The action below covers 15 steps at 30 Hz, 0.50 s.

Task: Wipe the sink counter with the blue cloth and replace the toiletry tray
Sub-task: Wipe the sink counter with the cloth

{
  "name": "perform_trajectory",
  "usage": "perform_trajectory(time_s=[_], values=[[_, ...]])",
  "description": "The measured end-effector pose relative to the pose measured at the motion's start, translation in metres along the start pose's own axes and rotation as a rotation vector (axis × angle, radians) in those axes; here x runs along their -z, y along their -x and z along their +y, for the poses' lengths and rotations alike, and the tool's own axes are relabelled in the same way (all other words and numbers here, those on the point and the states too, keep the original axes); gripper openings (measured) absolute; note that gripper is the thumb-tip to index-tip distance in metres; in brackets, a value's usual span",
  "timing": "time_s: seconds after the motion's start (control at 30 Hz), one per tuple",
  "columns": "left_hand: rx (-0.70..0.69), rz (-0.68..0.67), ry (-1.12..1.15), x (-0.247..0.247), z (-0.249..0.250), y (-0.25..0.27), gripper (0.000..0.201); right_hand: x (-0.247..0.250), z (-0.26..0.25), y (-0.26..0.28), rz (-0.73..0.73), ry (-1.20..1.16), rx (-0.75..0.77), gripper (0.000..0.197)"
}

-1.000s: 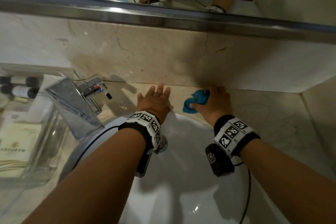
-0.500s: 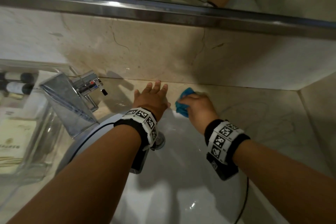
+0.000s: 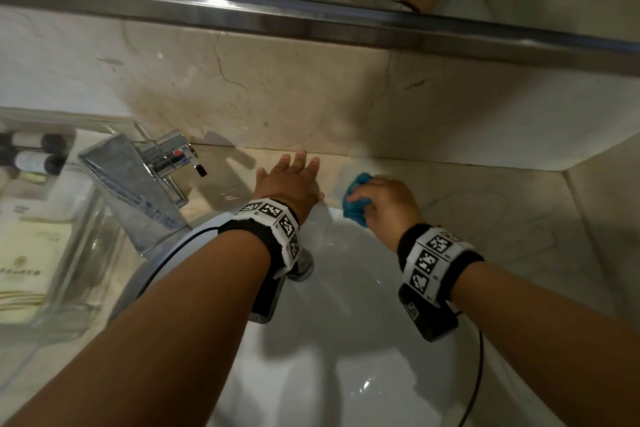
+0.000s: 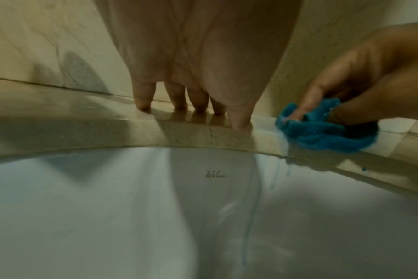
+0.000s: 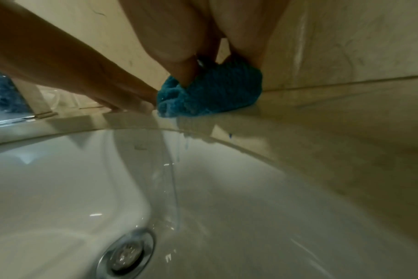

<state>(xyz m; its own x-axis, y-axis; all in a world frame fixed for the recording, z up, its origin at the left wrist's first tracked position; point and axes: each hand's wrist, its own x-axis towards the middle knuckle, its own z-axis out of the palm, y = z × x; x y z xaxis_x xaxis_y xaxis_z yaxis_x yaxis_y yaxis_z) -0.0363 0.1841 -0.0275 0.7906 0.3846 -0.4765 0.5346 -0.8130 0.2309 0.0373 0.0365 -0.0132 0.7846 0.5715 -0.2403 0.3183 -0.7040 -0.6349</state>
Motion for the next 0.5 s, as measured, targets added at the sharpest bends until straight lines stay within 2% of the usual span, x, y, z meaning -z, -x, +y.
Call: perform_trajectory(time_s=[0.1, 0.23, 0.27, 0.37, 0.5], values=[[0.000, -0.004, 0.002, 0.001, 0.001, 0.000, 0.066, 0.013, 0.011, 0.002, -0.067, 0.117, 0.075, 0.034], [-0.005, 0.009, -0.014, -0.002, 0.000, -0.002, 0.067, 0.023, 0.011, -0.029, 0.067, 0.171, 0.005, 0.030], [-0.006, 0.008, -0.017, -0.002, 0.000, -0.003, 0.067, 0.021, 0.008, -0.033, 0.061, 0.205, 0.011, 0.029], [-0.010, 0.014, -0.027, -0.004, -0.001, -0.004, 0.067, 0.010, -0.002, -0.030, 0.024, 0.253, 0.092, 0.029], [-0.022, 0.004, -0.046, -0.004, -0.004, -0.006, 0.066, 0.006, 0.007, -0.008, -0.126, 0.246, 0.187, 0.035]])
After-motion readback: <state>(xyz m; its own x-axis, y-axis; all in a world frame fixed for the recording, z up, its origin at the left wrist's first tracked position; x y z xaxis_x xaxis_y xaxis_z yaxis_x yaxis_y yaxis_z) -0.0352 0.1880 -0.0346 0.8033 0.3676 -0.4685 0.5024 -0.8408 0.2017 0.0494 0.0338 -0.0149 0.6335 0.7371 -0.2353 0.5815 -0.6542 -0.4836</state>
